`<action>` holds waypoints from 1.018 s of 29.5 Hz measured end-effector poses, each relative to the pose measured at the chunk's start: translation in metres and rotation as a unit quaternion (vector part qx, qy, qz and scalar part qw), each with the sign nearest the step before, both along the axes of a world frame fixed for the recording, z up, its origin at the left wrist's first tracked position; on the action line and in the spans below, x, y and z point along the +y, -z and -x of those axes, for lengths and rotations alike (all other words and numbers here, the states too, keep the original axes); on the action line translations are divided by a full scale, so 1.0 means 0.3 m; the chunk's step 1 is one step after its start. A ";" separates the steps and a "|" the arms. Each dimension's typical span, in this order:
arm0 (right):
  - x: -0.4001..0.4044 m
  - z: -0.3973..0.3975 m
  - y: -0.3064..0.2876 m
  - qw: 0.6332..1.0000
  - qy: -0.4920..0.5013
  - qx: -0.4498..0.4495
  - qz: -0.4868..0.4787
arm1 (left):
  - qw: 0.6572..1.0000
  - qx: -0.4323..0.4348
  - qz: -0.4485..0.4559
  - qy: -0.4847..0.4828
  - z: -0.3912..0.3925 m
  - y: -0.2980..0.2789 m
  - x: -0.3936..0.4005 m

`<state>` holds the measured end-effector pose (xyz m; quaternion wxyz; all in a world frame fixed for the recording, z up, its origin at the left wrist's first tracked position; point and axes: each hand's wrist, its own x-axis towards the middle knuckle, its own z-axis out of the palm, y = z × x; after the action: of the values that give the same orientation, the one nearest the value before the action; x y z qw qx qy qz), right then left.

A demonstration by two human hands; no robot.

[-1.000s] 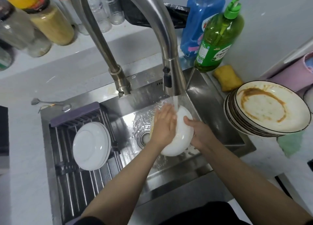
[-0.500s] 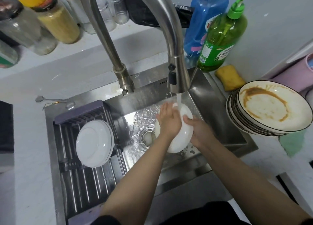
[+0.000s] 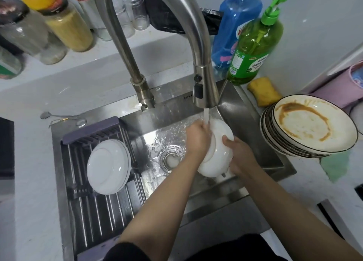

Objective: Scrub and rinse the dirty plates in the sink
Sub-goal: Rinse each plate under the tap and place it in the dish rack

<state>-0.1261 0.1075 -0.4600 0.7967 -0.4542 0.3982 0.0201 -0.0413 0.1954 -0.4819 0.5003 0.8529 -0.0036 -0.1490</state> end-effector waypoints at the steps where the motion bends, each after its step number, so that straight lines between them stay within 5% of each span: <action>1: -0.001 0.000 -0.003 1.000 -0.004 -0.003 -0.006 | 0.999 -0.014 -0.034 0.026 0.006 -0.001 0.002; 5: 0.006 -0.006 -0.008 0.999 -0.006 -0.011 -0.030 | 0.983 -0.104 -0.147 0.032 0.020 0.004 0.032; 7: 0.008 -0.011 -0.007 0.998 0.005 -0.019 -0.055 | 0.981 -0.151 -0.095 0.071 0.044 0.025 0.052; 11: 0.014 -0.023 -0.013 0.996 -0.016 -0.031 -0.085 | 0.971 -0.096 0.018 0.217 0.081 0.061 0.077; 15: 0.008 -0.037 -0.031 0.996 -0.043 -0.037 -0.073 | 0.973 -0.111 -0.011 0.201 0.084 0.079 0.064; 20: 0.018 -0.014 -0.016 0.997 -0.046 0.004 -0.063 | 0.998 0.029 -0.001 0.055 0.026 0.076 0.068; 23: 0.042 0.003 -0.004 0.995 -0.019 -0.007 -0.093 | 0.996 -0.035 -0.036 0.077 0.044 0.056 0.060; 27: 0.059 0.012 0.011 0.990 0.022 -0.029 -0.136 | 0.963 -0.125 -0.078 0.223 0.053 0.077 0.085; 30: 0.060 0.022 0.021 0.990 0.020 -0.033 -0.136 | 0.984 -0.092 -0.080 0.130 0.008 0.114 0.106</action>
<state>-0.1327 0.1254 -0.4662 0.8641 -0.3339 0.3741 0.0434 -0.0436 0.2271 -0.5160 0.4046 0.8924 -0.1486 -0.1335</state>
